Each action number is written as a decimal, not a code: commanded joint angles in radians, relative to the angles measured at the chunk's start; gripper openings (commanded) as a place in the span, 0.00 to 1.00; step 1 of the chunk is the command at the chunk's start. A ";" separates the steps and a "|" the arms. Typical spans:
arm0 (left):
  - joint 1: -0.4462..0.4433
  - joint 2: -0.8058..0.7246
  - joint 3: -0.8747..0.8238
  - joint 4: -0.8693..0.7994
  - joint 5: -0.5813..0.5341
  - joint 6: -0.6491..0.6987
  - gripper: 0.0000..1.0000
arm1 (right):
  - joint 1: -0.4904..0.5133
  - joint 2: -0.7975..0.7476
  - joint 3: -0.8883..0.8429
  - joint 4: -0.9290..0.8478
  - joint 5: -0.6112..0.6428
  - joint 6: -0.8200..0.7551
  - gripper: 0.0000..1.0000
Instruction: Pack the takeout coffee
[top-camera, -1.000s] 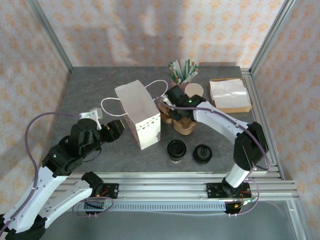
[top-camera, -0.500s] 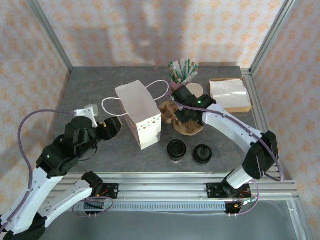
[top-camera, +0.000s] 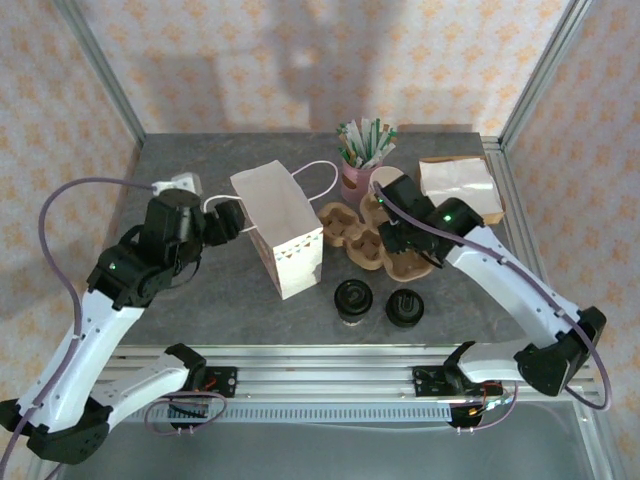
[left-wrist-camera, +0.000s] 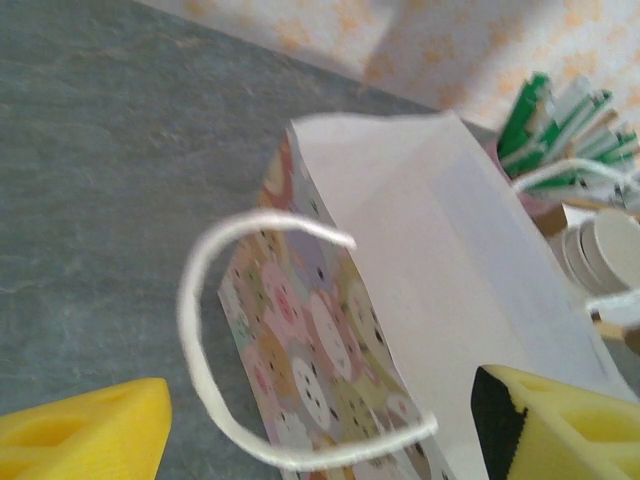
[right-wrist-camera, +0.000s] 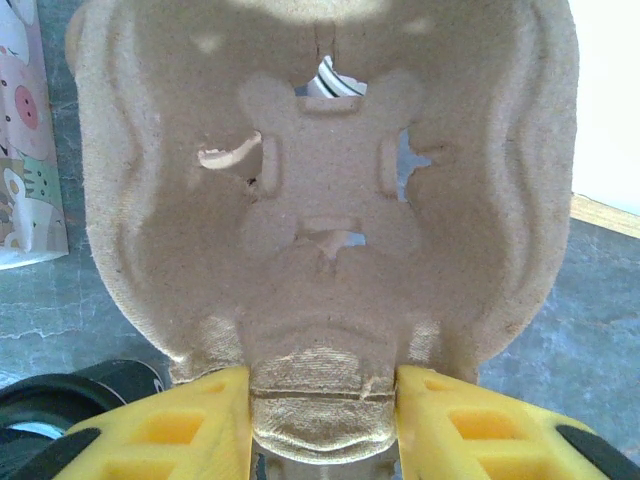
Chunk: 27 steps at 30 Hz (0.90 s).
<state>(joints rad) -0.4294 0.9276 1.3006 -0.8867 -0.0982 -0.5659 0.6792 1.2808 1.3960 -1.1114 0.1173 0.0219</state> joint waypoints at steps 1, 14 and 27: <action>0.082 0.001 0.068 -0.020 0.045 0.070 0.82 | -0.013 -0.045 0.063 -0.103 0.082 0.044 0.39; 0.547 0.198 0.107 0.185 0.469 -0.003 0.84 | -0.003 0.076 0.422 -0.273 -0.063 0.060 0.37; 0.540 0.675 0.255 0.253 0.522 0.022 0.69 | 0.177 0.293 0.760 -0.306 -0.086 0.091 0.37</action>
<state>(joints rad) 0.1238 1.5501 1.5051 -0.6758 0.3870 -0.5514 0.8265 1.5330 2.0945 -1.3849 0.0330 0.0921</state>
